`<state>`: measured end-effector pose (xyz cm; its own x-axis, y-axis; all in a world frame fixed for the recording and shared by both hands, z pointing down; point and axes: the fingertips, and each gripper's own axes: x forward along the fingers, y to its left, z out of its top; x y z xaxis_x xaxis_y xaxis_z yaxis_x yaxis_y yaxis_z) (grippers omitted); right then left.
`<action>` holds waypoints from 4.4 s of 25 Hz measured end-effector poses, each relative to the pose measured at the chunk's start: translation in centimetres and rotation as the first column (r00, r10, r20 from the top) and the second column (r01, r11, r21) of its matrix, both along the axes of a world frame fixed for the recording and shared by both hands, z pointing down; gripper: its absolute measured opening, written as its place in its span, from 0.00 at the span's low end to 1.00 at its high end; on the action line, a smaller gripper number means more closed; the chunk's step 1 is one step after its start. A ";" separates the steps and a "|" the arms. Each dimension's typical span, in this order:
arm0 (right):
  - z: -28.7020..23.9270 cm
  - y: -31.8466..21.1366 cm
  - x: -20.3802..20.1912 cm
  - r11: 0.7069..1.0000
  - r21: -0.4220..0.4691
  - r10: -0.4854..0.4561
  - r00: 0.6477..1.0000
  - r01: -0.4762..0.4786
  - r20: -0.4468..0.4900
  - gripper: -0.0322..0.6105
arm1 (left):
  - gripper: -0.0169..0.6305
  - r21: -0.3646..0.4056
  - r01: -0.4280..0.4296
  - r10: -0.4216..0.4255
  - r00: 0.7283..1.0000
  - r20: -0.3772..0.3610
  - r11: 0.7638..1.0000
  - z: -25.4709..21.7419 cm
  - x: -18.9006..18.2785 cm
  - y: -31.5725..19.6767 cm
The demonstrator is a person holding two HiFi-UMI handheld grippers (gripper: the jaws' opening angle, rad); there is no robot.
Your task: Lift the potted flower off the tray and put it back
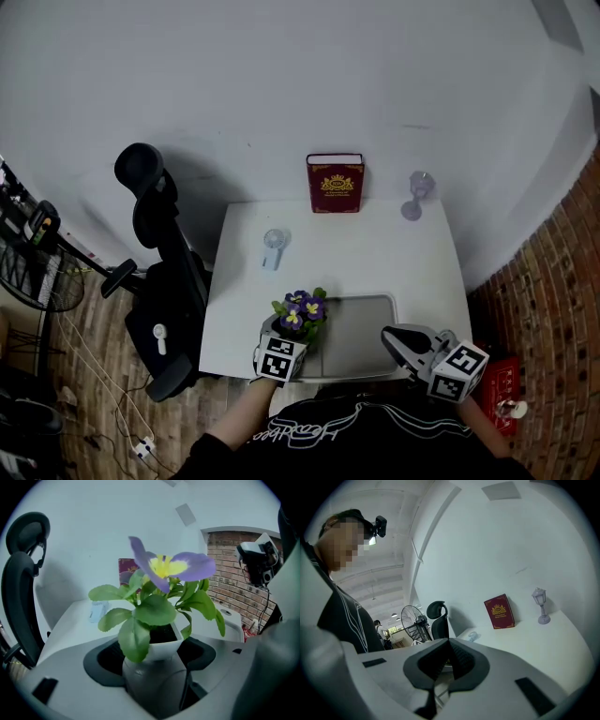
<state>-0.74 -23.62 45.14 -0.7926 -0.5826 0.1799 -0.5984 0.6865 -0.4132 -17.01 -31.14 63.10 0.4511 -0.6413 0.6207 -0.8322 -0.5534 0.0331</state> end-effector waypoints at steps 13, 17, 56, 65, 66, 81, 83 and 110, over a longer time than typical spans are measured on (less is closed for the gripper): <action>0.5 -0.2 -0.5 1.000 -0.008 -0.001 1.000 0.001 -0.012 0.05 | 0.57 -0.002 0.047 -0.047 0.995 -0.083 0.999 -0.9 -0.7 -0.6; 0.4 0.0 -0.4 1.000 0.001 -0.004 1.000 0.004 -0.003 0.05 | 0.57 0.010 0.056 -0.054 0.992 -0.114 0.998 -2.6 -0.7 -0.4; 1.0 13.0 2.0 0.988 0.022 -0.153 0.986 0.152 0.069 0.05 | 0.57 0.046 0.175 -0.146 0.917 -0.371 0.983 -14.4 4.3 19.5; 0.7 12.5 1.3 0.986 0.030 -0.163 0.985 0.161 0.062 0.05 | 0.57 0.051 0.165 -0.134 0.915 -0.381 0.985 -14.6 4.3 19.2; 0.7 12.3 1.3 0.987 0.028 -0.162 0.985 0.161 0.062 0.05 | 0.57 0.051 0.165 -0.133 0.915 -0.382 0.985 -14.6 4.2 19.0; 1.2 7.8 2.0 0.996 0.006 -0.085 0.993 0.085 0.078 0.05 | 0.57 0.102 0.134 -0.096 0.944 -0.315 0.986 -14.6 3.9 12.7; 1.3 6.9 2.1 0.998 0.000 -0.070 0.994 0.070 0.080 0.05 | 0.57 0.100 0.124 -0.088 0.948 -0.305 0.987 -14.4 3.8 11.5; 4.2 -3.5 2.8 0.995 -0.088 0.062 0.994 -0.054 0.085 0.05 | 0.57 -0.003 0.070 -0.070 0.990 -0.119 0.998 -2.8 0.0 -0.4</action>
<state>2.10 -27.10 49.35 -0.7728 -0.6136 0.1623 -0.5951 0.6117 -0.5212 -17.00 -31.53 60.27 0.4758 -0.6742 0.5649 -0.8589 -0.4944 0.1335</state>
